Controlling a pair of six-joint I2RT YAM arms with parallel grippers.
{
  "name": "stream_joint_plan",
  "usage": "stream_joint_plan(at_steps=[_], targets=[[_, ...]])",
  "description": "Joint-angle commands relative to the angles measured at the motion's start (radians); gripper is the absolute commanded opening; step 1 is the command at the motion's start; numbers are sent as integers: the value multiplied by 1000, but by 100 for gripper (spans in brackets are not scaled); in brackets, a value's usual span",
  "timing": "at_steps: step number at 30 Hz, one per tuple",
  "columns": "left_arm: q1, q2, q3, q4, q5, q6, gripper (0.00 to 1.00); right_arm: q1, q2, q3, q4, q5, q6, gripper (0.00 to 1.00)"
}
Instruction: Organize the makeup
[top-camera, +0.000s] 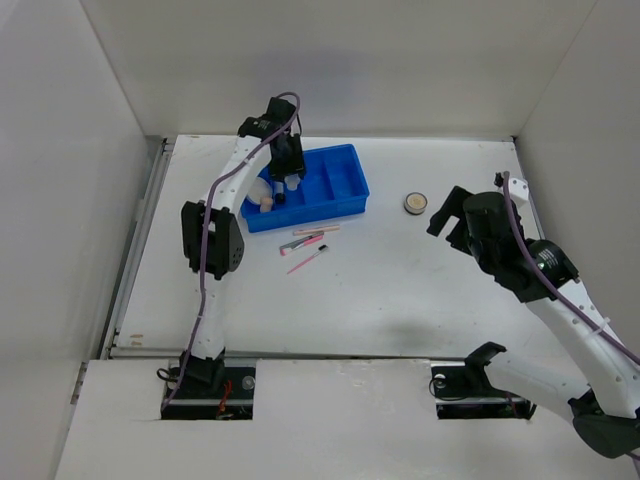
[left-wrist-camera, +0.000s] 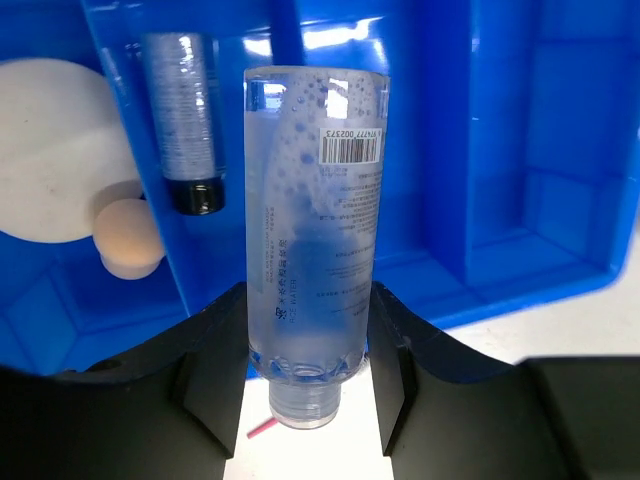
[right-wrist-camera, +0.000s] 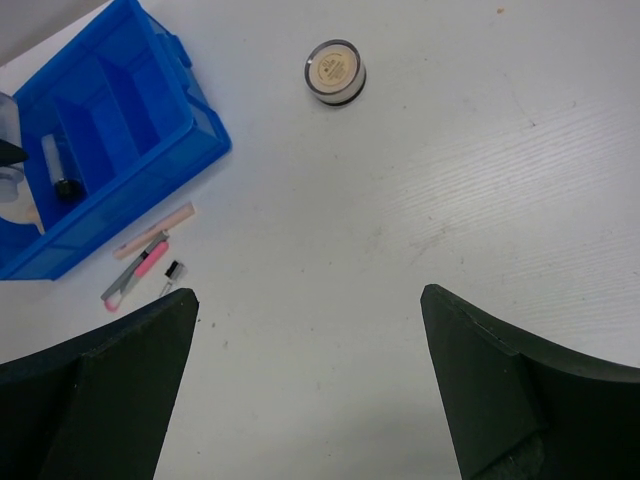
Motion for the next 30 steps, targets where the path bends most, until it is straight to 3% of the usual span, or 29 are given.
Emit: stream_joint_plan(at_steps=[1, 7, 10, 11, 15, 19, 21, 25, 30], targets=[[27, -10, 37, -18, -63, -46, 0, 5, -3, 33, 50, -6, -10, 100], [27, 10, 8, -9, -77, -46, 0, 5, 8, 33, 51, -6, -10, 100], [27, 21, 8, -9, -86, -46, 16, 5, 8, 33, 51, -6, -10, 100], [27, 21, 8, -9, -86, -46, 30, 5, 8, 33, 51, -15, -10, 100], [27, 12, 8, -9, -77, -35, 64, 5, 8, 33, 51, -15, -10, 100], [5, -36, -2, -9, -108, 3, 79, 5, 8, 33, 51, -15, -10, 100], [-17, -69, -2, -19, -132, 29, 79, 5, 8, 33, 51, -15, -10, 100], [-71, -163, -42, -29, -167, 63, 69, 5, 8, 22, 81, -26, -10, 100], [-131, -329, -202, -15, -210, 86, 69, 5, 121, 23, 176, -66, -42, 97]])
